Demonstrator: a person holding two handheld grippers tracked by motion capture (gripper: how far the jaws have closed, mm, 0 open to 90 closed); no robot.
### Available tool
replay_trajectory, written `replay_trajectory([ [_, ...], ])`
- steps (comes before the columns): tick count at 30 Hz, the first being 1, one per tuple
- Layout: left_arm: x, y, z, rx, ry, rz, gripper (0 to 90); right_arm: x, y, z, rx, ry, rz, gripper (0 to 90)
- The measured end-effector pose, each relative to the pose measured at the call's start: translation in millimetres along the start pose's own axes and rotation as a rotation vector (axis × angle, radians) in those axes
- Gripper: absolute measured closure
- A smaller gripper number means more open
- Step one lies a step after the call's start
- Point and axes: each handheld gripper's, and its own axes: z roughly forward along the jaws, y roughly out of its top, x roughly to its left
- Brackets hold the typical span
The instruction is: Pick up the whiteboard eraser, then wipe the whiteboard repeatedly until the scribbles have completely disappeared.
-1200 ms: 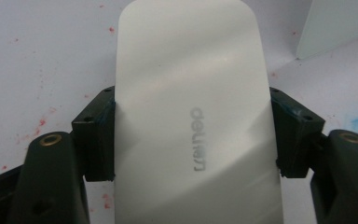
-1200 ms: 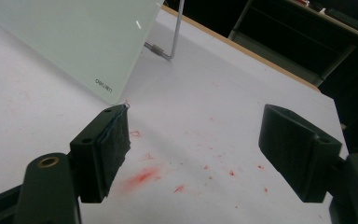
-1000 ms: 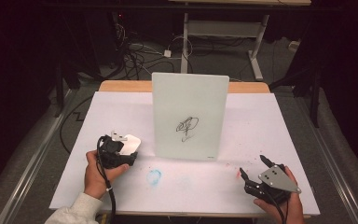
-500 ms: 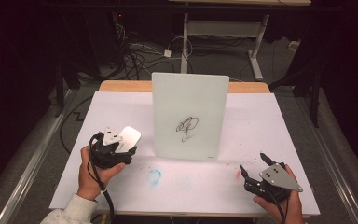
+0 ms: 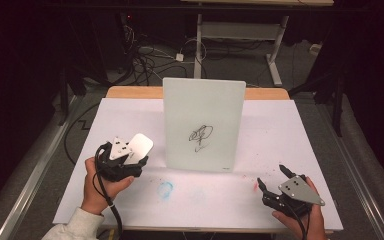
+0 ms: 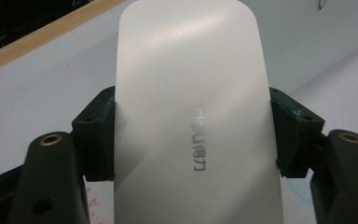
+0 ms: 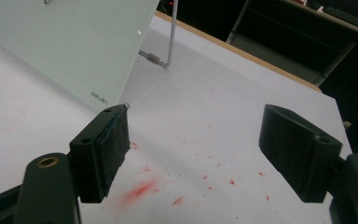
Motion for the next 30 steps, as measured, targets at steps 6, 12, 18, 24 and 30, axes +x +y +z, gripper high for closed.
replay_trajectory([
  [6, -10.5, 5.7, -2.8, -0.053, 0.020, 0.094, 28.6, -1.2, -0.6, 0.1, -0.003, -0.004, -0.001, 24.6],
  [12, -21.0, 13.2, -4.9, -0.079, 0.021, 0.128, 28.6, -1.0, -1.3, 0.4, 0.000, 0.003, -0.006, 24.5],
  [18, -35.5, 23.5, -3.4, -0.107, 0.006, 0.202, 28.6, 1.2, -1.1, 0.2, 0.002, 0.000, -0.005, 24.5],
  [24, -62.0, 40.0, 7.7, -0.182, 0.049, 0.349, 28.6, 1.4, -4.0, 1.7, 0.014, 0.005, -0.021, 24.5],
  [30, -79.6, 57.8, 29.1, -0.210, 0.125, 0.419, 28.6, 2.9, -4.7, 2.7, 0.021, 0.008, -0.029, 24.5],
])
